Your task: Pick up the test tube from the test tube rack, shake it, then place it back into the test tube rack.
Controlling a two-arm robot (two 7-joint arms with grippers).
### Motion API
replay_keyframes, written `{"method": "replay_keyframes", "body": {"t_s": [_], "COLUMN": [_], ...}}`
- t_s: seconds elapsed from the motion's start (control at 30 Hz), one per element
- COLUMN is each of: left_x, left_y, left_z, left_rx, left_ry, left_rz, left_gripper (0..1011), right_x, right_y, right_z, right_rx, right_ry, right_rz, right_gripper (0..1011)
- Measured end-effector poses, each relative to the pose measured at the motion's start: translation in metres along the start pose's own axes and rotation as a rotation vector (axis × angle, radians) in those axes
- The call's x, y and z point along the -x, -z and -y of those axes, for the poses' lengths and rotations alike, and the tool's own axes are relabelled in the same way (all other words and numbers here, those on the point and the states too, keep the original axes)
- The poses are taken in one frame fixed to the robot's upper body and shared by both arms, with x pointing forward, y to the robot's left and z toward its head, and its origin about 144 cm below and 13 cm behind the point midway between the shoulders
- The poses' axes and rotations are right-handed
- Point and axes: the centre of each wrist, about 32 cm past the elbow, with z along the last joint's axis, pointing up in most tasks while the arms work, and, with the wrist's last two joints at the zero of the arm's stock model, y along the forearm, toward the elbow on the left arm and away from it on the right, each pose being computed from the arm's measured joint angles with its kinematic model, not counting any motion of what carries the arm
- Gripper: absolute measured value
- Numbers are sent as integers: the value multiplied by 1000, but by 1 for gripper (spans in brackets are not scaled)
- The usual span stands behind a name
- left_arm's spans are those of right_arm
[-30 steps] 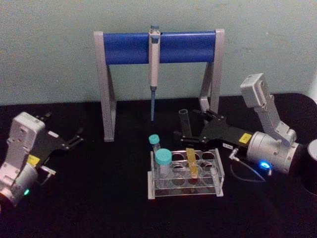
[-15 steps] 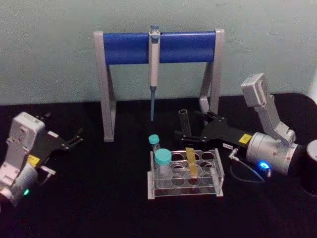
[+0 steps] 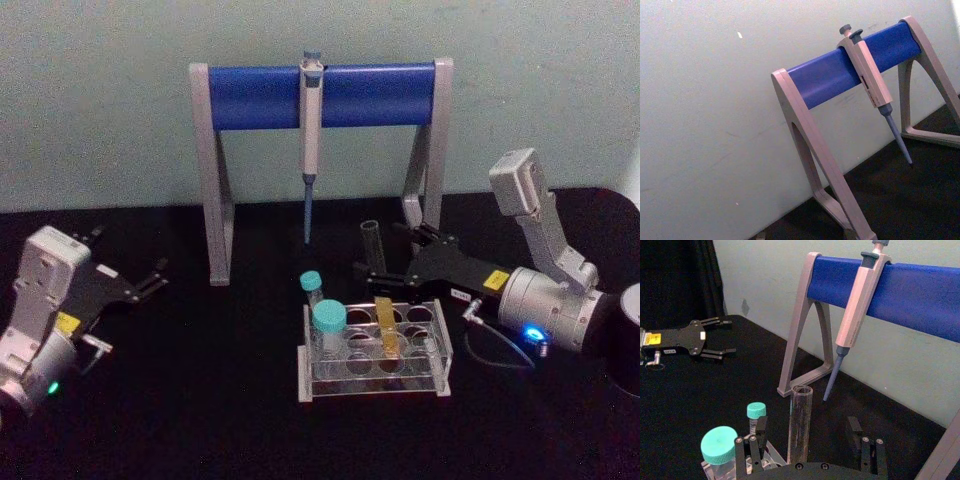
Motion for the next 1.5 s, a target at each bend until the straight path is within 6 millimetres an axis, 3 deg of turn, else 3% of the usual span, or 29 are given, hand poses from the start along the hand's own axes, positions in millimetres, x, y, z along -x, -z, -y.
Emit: {"method": "replay_keyframes", "body": {"t_s": [0.13, 0.37, 0.97, 1.5], "left_x": [0, 0, 0, 0], "left_y": [0, 0, 0, 0], "left_z": [0, 0, 0, 0], "left_rx": [0, 0, 0, 0], "left_ry": [0, 0, 0, 0], "left_rz": [0, 0, 0, 0], "left_gripper": [1001, 1001, 1001, 1001], "right_x": [0, 0, 0, 0], "right_y": [0, 0, 0, 0], "right_z": [0, 0, 0, 0], "right_rx": [0, 0, -1, 0], "right_ry": [0, 0, 1, 1], "right_rz": [0, 1, 1, 2], "right_gripper": [999, 849, 248, 233]}}
